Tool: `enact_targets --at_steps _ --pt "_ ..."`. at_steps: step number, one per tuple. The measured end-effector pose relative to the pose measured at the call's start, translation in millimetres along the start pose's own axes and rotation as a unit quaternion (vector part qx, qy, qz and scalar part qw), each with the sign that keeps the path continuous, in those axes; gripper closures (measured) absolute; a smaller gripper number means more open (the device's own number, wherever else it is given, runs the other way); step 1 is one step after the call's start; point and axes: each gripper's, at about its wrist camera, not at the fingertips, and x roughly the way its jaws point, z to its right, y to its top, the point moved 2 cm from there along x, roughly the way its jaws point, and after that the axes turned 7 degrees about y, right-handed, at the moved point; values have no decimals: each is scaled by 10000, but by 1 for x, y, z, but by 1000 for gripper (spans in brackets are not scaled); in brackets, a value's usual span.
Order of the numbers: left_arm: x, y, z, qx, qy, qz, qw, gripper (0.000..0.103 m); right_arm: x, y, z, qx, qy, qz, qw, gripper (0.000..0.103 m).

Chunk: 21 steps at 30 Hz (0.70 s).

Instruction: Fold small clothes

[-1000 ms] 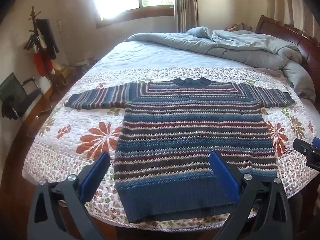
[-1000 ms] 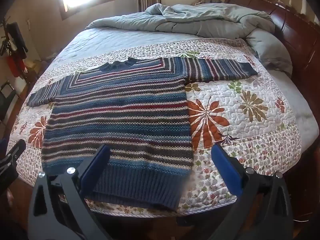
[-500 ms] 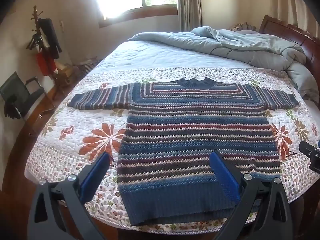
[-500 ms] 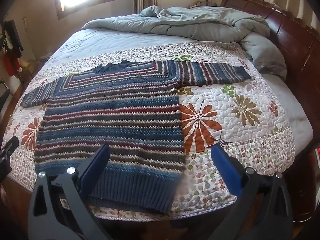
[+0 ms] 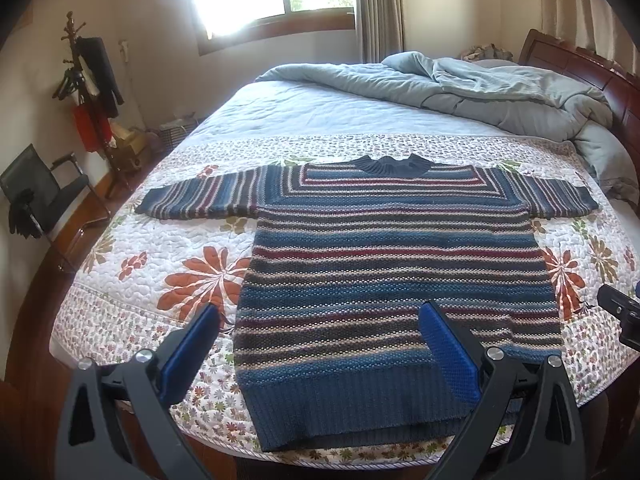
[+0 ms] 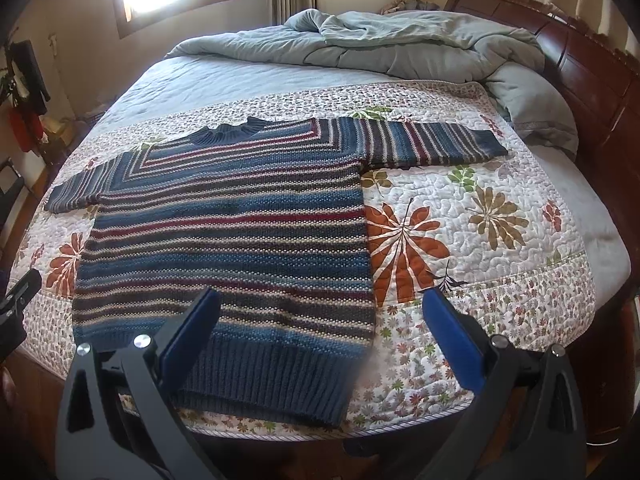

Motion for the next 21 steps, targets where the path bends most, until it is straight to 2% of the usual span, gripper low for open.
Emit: enact_targets --at_steps 21 --pt "0 -1 1 2 20 -22 10000 4 3 -2 3 15 16 -38 10000 2"
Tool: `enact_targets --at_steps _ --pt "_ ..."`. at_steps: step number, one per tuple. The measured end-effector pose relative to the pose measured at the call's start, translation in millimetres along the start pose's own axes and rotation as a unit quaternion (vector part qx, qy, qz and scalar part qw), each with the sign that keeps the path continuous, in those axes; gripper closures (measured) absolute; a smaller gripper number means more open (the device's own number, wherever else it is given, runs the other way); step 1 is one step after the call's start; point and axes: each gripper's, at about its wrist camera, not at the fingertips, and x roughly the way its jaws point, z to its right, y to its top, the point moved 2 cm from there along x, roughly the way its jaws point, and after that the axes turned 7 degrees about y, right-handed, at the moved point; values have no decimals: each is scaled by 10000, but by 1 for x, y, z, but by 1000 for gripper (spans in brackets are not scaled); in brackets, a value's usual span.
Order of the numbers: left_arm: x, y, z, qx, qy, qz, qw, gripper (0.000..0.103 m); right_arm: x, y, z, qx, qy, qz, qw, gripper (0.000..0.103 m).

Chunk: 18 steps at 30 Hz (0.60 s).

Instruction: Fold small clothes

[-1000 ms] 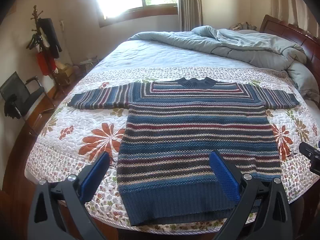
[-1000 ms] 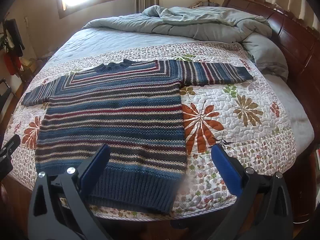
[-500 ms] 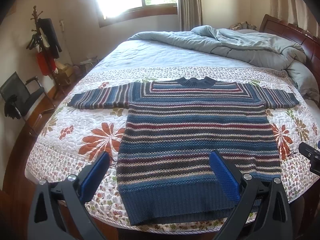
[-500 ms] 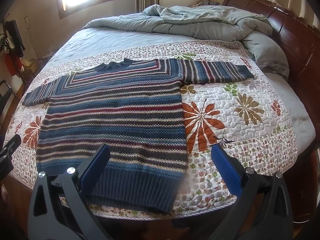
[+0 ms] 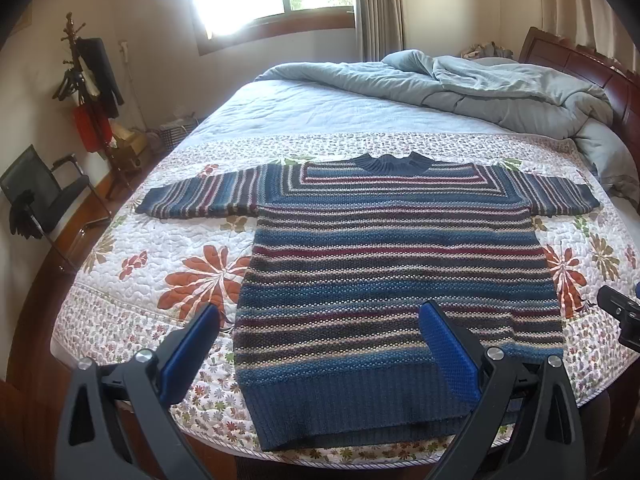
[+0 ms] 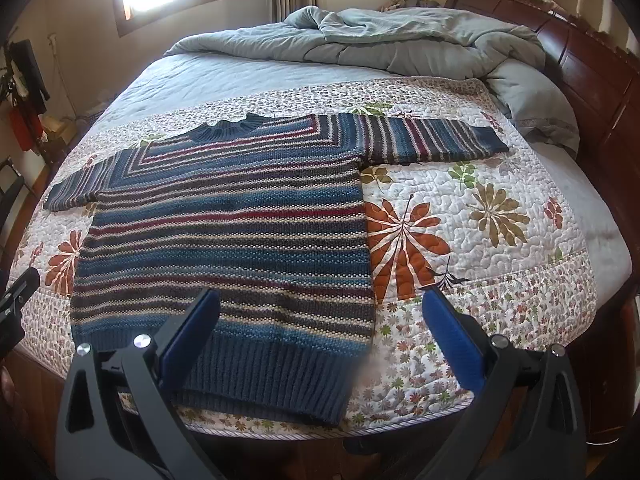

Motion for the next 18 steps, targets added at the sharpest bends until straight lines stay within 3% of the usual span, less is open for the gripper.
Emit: enact_targets --at_steps 18 --pt "2 -2 0 -2 16 -24 10000 4 1 1 3 0 -7 -7 10000 2"
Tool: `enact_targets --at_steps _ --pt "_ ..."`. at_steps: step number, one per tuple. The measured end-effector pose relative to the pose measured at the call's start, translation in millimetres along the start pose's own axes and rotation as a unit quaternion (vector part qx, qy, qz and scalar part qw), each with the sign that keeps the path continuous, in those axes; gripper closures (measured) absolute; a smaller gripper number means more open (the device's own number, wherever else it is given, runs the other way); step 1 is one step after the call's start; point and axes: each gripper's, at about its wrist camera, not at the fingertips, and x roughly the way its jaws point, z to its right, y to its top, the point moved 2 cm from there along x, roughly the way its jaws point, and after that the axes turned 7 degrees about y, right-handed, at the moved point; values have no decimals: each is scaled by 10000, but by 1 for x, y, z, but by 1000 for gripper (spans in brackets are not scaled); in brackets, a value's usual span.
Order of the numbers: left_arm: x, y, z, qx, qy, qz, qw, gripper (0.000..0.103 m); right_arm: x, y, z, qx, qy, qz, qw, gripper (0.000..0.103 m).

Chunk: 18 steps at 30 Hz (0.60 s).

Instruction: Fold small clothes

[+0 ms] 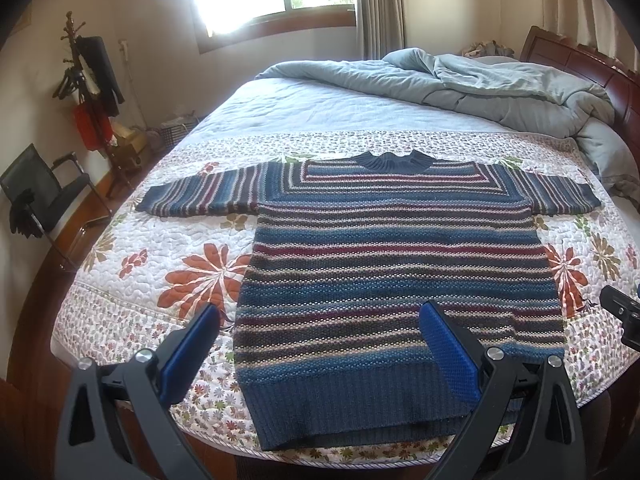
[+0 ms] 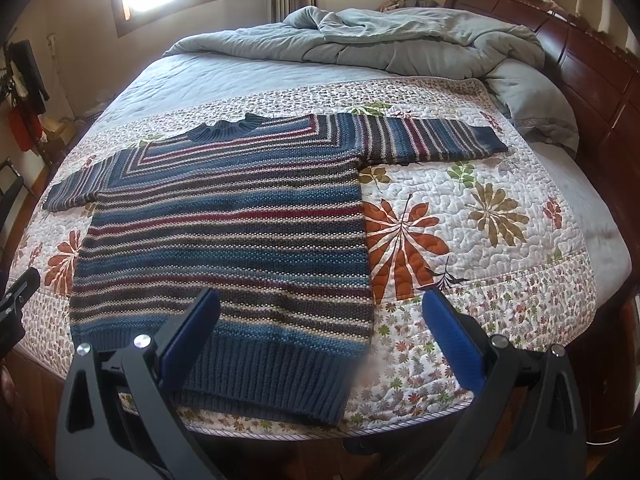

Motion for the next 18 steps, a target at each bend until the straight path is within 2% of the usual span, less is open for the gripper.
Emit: enact_targets --at_steps 18 --pt "2 -1 -1 20 0 -13 10000 4 2 -2 1 -5 -2 -27 10000 2"
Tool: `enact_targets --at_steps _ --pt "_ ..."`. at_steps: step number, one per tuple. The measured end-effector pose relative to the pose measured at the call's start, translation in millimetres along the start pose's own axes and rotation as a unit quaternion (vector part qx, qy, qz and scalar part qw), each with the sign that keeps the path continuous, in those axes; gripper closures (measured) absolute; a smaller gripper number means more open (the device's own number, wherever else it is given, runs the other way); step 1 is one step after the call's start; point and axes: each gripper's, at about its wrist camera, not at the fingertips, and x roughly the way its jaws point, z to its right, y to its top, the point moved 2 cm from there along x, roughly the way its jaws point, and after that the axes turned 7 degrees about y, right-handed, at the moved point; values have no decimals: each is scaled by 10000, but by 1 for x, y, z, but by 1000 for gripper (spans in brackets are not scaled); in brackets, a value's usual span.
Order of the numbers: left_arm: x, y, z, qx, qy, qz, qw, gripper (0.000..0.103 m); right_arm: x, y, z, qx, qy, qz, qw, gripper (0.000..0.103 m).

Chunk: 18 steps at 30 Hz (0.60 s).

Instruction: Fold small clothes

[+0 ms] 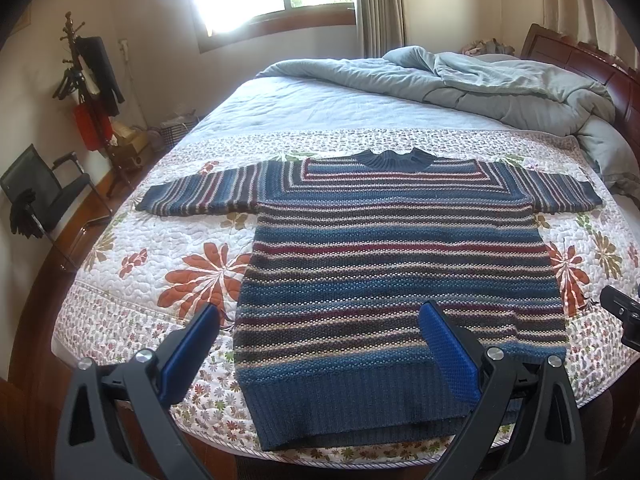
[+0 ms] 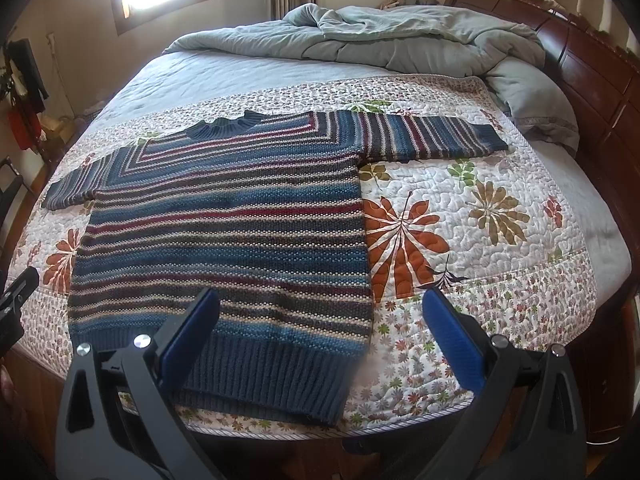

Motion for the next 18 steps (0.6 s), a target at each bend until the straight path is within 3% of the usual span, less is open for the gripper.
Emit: enact_targets --at_steps 11,14,18 --pt "28 11 19 88 15 -241 9997 4 23 12 15 -10 15 -210 9998 2" --pt "53 31 45 180 -32 -389 9991 4 43 30 40 49 4 -396 9992 2" --pt "93 78 101 366 -96 -459 9982 4 81 73 112 373 -216 -666 9968 2"
